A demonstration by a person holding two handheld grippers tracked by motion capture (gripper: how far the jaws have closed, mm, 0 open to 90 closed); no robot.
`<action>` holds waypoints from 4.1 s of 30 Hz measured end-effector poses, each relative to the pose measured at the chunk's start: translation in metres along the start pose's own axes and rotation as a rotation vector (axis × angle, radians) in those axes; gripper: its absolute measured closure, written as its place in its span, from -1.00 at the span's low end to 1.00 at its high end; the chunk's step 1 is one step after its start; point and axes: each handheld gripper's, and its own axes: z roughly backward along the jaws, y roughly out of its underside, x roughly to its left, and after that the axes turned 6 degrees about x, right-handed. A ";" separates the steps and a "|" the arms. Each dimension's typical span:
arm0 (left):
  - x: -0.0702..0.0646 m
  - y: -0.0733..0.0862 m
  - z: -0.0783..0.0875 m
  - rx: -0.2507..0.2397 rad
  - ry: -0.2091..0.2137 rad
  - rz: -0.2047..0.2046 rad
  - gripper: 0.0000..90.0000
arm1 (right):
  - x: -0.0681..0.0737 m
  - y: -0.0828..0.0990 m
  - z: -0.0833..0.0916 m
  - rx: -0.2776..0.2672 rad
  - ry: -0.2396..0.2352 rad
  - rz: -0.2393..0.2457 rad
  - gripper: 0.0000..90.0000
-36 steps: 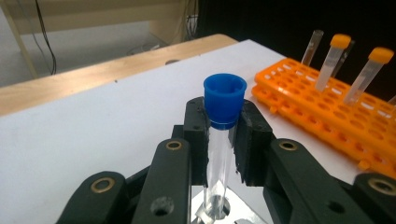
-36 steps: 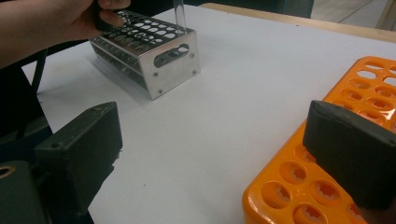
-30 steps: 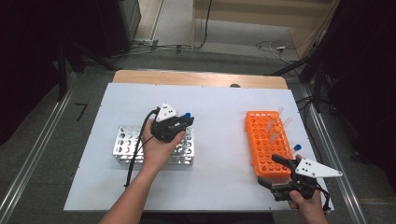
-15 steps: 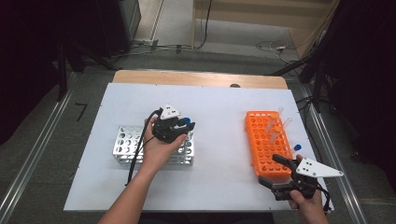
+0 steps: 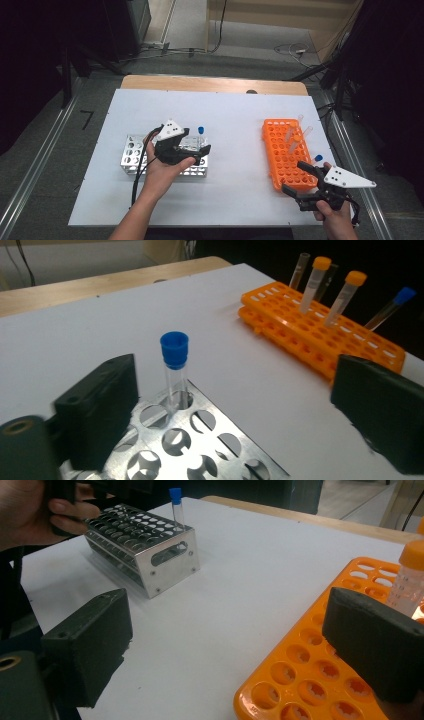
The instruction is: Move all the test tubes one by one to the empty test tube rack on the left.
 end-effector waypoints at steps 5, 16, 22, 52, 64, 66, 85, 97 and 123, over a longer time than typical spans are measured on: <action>-0.007 0.011 0.015 -0.040 0.004 -0.004 -1.00 | -0.003 -0.004 0.001 -0.004 0.014 0.007 -0.89; -0.004 0.028 0.031 -0.047 -0.009 0.000 -1.00 | -0.013 -0.017 0.011 -0.053 0.079 -0.003 -0.89; -0.001 0.029 0.032 -0.047 -0.019 0.012 -1.00 | -0.026 -0.017 0.024 -0.091 0.122 -0.040 -0.89; -0.002 0.032 0.028 -0.045 0.004 0.018 -1.00 | -0.078 0.041 0.000 0.058 0.192 -0.203 -0.02; -0.002 0.033 0.028 -0.040 -0.001 0.015 -1.00 | -0.082 0.047 -0.006 0.086 0.277 -0.207 0.52; -0.003 0.033 0.027 -0.037 -0.009 0.012 -1.00 | -0.082 0.047 -0.006 0.085 0.295 -0.209 0.59; -0.011 0.032 0.021 -0.028 0.004 -0.001 -0.96 | -0.067 0.024 0.008 0.003 0.370 -0.202 0.67; -0.018 0.031 0.018 -0.026 0.030 -0.012 -0.96 | -0.036 0.008 -0.004 -0.011 0.275 -0.146 0.67; -0.054 0.027 -0.005 -0.018 0.169 -0.050 -0.83 | 0.038 -0.007 -0.059 0.066 0.059 -0.018 0.67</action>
